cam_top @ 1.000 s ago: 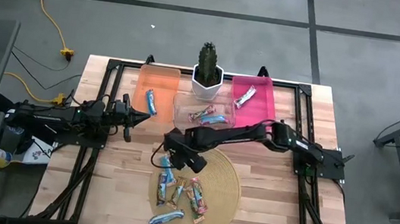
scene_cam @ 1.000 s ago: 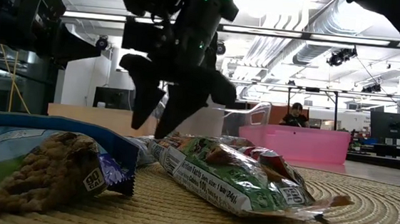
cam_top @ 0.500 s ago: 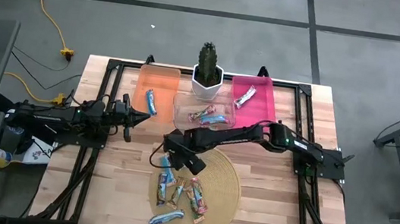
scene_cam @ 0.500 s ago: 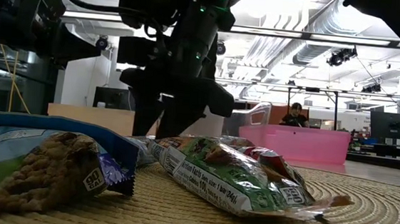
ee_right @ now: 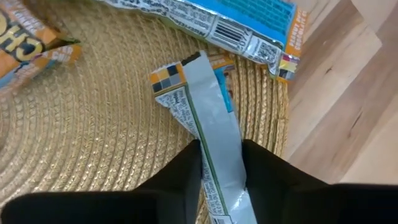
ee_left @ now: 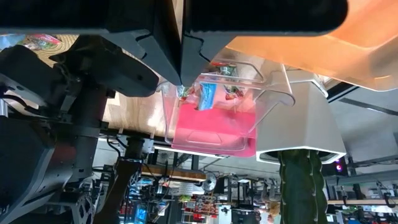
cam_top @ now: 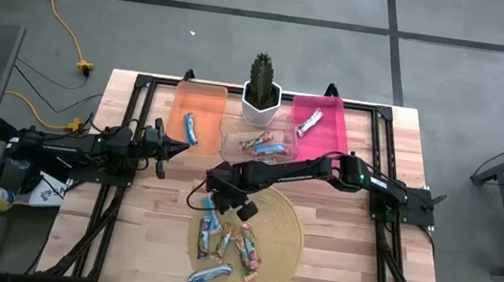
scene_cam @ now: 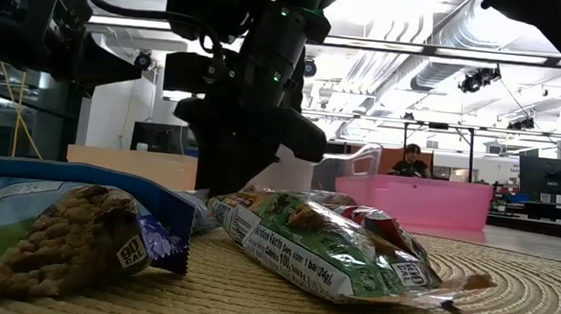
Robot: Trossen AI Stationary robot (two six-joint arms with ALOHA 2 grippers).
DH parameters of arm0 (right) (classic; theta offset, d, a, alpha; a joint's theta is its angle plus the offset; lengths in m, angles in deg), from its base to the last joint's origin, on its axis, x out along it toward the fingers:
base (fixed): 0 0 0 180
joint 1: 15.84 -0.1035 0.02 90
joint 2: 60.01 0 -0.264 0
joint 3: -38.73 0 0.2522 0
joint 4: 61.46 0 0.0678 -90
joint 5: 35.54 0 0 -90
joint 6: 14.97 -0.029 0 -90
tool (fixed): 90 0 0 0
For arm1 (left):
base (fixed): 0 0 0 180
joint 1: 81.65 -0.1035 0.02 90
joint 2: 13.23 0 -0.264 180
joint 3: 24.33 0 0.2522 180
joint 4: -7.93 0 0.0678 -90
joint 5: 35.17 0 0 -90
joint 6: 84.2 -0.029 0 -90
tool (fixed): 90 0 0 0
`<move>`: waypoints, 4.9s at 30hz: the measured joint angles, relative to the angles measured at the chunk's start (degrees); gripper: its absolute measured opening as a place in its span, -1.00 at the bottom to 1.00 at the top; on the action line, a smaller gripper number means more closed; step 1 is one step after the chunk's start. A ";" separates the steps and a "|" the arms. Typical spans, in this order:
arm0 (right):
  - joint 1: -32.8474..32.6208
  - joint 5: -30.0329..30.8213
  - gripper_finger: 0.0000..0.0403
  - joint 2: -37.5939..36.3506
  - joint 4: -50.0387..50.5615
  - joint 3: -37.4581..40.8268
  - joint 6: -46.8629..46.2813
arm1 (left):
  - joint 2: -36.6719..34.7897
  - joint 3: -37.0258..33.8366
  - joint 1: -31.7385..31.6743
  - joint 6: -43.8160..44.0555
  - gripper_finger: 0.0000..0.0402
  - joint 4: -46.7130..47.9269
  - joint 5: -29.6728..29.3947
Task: Pick and place Granola Bars by type
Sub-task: Put the yellow granola bar into the red bin
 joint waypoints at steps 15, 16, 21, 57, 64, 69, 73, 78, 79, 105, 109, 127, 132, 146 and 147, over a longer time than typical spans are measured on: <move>-1.40 0.26 -0.71 -0.22 -0.24 -3.39 -7.57 | 0.00 0.01 -0.02 0.02 -0.99 0.00 0.00; -1.56 0.29 -0.71 -0.22 -0.21 -3.95 -7.59 | 0.00 0.02 -0.02 0.02 -0.99 0.00 0.00; -1.70 0.23 -0.71 -0.24 -0.33 -6.97 -10.68 | -0.02 0.01 0.00 0.01 -0.99 0.00 0.00; 1.06 -36.66 -0.71 -12.15 -44.88 -19.19 -48.88 | -0.02 0.01 0.00 0.01 -0.99 0.00 -0.02; 1.09 -35.69 -0.71 -13.18 -46.25 -19.19 -48.76 | -0.02 0.02 -0.01 0.02 -0.99 0.02 0.00; 1.09 -33.07 -0.71 -13.85 -47.58 -19.17 -47.60 | -0.02 0.02 -0.01 0.01 -0.99 0.01 0.00; 1.11 -29.27 -0.71 -16.02 -43.88 -19.17 -43.43 | -0.02 0.01 -0.01 0.01 -0.99 0.00 0.00; 1.07 -17.24 -0.71 -21.08 -34.89 -19.17 -35.11 | -0.02 0.01 -0.02 0.01 -0.99 0.01 0.00; 1.07 -13.68 -0.71 -22.39 -32.61 -19.17 -33.56 | -0.02 0.01 0.00 0.00 -0.99 0.00 0.00; 9.20 58.97 -0.71 -39.08 39.30 -17.26 -68.41 | 0.00 0.02 -0.02 0.00 -0.99 0.00 0.00; 14.93 55.48 -0.71 -39.20 42.81 -10.68 -73.18 | 0.00 0.02 -0.02 0.02 -0.99 0.00 0.00; 31.55 24.15 -0.71 -42.14 16.84 34.17 -70.50 | 0.00 0.00 0.00 0.00 -0.99 0.00 0.00; 33.43 19.82 -0.71 -43.74 10.44 41.46 -71.79 | -0.02 0.02 -0.01 0.00 -0.99 0.00 0.00; 39.55 13.49 -0.71 -47.43 1.63 48.96 -73.31 | -0.02 0.02 -0.02 0.02 -0.99 0.00 0.00; 39.76 13.52 -0.71 -47.43 1.58 48.94 -73.35 | -0.02 0.02 -0.01 0.01 -0.99 0.00 0.00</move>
